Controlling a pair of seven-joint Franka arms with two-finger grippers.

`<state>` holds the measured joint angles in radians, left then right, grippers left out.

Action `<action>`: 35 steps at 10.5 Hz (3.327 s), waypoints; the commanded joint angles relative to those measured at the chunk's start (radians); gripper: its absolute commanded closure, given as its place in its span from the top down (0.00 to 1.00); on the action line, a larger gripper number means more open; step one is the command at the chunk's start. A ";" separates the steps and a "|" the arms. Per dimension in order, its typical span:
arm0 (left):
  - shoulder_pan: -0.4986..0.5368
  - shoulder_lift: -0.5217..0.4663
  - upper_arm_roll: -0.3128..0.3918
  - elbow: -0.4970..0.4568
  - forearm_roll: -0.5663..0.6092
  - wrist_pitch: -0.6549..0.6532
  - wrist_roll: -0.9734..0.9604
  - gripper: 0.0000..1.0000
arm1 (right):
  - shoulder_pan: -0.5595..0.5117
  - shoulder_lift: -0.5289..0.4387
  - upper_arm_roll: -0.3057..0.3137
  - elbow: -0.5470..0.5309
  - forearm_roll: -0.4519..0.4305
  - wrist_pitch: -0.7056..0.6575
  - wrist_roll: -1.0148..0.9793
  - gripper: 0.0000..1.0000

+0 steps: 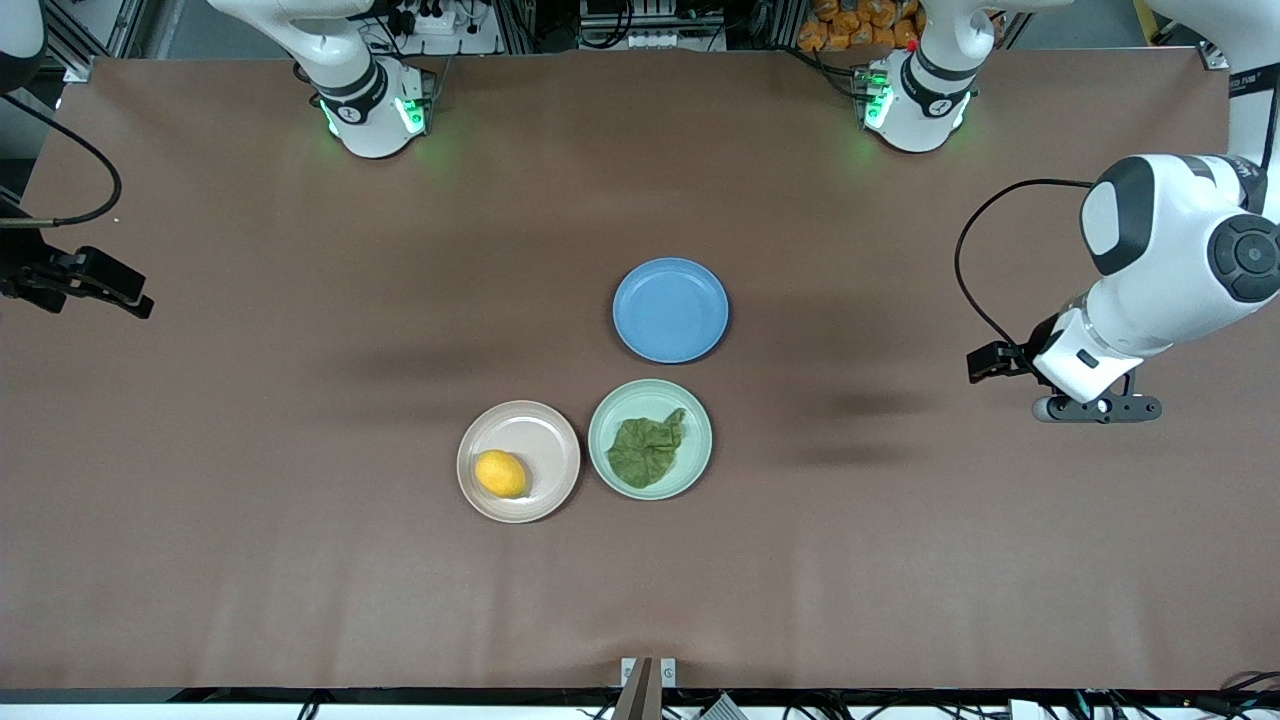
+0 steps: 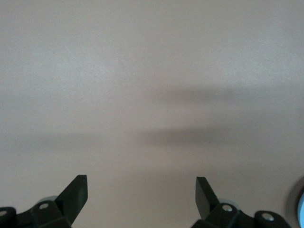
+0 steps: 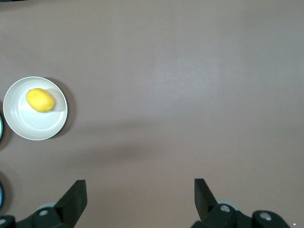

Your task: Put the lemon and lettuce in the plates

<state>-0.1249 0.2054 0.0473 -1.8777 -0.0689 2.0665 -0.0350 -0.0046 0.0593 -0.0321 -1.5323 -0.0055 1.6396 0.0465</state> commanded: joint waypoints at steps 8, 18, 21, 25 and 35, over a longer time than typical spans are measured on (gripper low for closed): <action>0.068 -0.029 -0.067 0.005 0.018 0.003 0.000 1.00 | -0.003 -0.090 0.008 -0.106 -0.047 0.028 0.004 1.00; 0.090 -0.155 -0.067 0.219 0.021 -0.380 -0.005 1.00 | -0.011 -0.102 0.004 -0.114 -0.034 0.042 -0.001 1.00; 0.090 -0.155 -0.067 0.337 0.009 -0.553 0.006 1.00 | -0.008 -0.102 0.004 -0.118 -0.033 0.048 -0.001 1.00; 0.093 -0.181 -0.095 0.336 0.014 -0.557 -0.042 1.00 | -0.002 -0.102 0.008 -0.118 -0.034 0.057 -0.013 1.00; 0.138 -0.075 -0.102 0.335 0.035 -0.490 -0.028 1.00 | -0.012 -0.102 0.001 -0.117 0.042 0.014 -0.122 1.00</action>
<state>-0.0270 0.1261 -0.0310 -1.5465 -0.0689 1.5562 -0.0618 -0.0061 -0.0160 -0.0323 -1.6228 0.0186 1.6622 -0.0574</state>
